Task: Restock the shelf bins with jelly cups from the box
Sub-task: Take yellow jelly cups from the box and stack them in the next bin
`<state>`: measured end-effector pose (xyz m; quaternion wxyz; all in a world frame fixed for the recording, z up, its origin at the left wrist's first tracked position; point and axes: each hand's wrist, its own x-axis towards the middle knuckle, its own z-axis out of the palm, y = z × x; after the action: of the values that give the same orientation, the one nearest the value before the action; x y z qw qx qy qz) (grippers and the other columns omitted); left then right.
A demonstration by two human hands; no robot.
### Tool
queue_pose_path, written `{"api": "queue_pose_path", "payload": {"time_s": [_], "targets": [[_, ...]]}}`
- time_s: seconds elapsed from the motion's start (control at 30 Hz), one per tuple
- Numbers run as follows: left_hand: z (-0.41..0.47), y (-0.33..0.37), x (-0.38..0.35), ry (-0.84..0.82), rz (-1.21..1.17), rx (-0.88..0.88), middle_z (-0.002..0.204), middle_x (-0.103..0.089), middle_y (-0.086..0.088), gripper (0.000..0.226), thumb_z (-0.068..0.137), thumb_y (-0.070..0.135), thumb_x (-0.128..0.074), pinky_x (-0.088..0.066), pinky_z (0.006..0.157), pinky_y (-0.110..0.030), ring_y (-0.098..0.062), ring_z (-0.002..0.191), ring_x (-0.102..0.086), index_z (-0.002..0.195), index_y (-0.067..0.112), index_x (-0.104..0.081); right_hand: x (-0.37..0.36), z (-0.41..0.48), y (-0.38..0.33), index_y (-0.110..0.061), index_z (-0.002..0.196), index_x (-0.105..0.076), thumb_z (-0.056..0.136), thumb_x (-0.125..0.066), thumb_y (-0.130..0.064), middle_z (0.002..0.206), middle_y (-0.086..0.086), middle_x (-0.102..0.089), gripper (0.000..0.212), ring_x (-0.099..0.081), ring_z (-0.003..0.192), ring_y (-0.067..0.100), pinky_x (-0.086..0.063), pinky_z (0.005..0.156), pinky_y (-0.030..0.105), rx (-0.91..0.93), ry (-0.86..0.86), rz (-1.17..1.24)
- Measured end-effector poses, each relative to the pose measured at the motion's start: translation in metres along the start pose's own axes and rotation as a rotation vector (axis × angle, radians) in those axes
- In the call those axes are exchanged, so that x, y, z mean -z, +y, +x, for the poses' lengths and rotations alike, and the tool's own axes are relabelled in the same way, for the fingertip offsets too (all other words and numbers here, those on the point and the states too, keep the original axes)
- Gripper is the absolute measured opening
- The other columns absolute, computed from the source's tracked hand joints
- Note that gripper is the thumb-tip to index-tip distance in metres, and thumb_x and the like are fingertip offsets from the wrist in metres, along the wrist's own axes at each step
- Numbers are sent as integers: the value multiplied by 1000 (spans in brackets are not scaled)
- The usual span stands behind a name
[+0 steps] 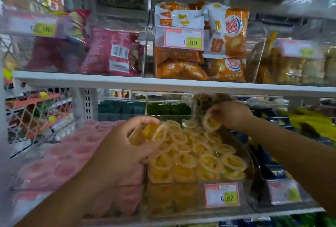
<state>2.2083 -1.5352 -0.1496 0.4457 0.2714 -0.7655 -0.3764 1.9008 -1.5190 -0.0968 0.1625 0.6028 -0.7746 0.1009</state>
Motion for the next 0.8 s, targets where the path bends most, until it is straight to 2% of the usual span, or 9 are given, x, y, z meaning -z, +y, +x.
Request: {"api": "queue_pose_path", "payload": {"time_s": [0.07,0.1,0.2,0.3,0.4,0.5,0.6,0.67,0.8], "targets": [[19,-8,5,-6,43,-19,100,-68,25,41,77,21,-77,-54,62,-17,6,85,-65,98,54,-64,-11,40,1,-20,119,-62,104,-34,-30,124,5,-59,34,-53,111,22,-42,90,16,21,-140,20],[28,-12,7,-10,54,-26,98,-68,27,42,77,21,-77,-53,66,-18,6,86,-65,98,55,-63,-19,58,3,-13,119,-61,104,-36,-27,122,8,-58,32,-52,106,21,-40,85,13,22,-201,51],[49,-23,11,-24,94,-37,97,-66,32,45,75,21,-78,-51,70,-19,5,86,-65,96,58,-62,-41,99,11,-11,110,-64,99,-44,-27,112,14,-62,27,-48,88,18,-43,85,32,22,-255,-9],[63,-33,15,-16,126,-35,93,-67,32,42,74,19,-78,-54,59,-17,0,81,-67,93,54,-64,-58,121,20,-18,95,-65,97,-46,-36,95,7,-62,26,-54,83,16,-44,77,29,52,-202,-18],[69,-40,18,-9,127,-24,89,-69,27,40,76,16,-77,-52,54,-16,-10,76,-69,93,50,-66,-65,135,15,-18,104,-69,92,-57,-31,105,7,-67,22,-57,86,16,-45,79,30,36,-243,-35],[71,-47,21,-9,104,-12,87,-69,27,40,77,10,-75,-48,48,-12,-11,74,-69,92,46,-67,-61,136,13,-15,96,-68,95,-51,-36,98,9,-64,27,-59,89,21,-45,79,31,41,-188,-7],[74,-50,23,-8,90,-4,89,-69,26,42,76,11,-77,-50,50,-14,-11,75,-70,90,50,-67,-57,129,11,-17,103,-69,90,-60,-33,104,9,-67,22,-55,82,17,-47,78,31,20,-296,-89],[74,-49,23,-9,100,-10,91,-71,23,44,76,14,-77,-57,59,-23,-14,76,-71,93,53,-66,-56,123,4,-18,110,-68,89,-63,-31,110,9,-67,26,-55,84,19,-50,82,33,2,-369,-159],[65,-41,24,-9,82,-15,92,-70,27,42,76,16,-75,-52,60,-20,-11,78,-69,95,52,-66,-24,95,-19,-11,110,-67,96,-50,-40,114,11,-64,36,-60,100,26,-47,83,31,-34,-201,-47]]}}
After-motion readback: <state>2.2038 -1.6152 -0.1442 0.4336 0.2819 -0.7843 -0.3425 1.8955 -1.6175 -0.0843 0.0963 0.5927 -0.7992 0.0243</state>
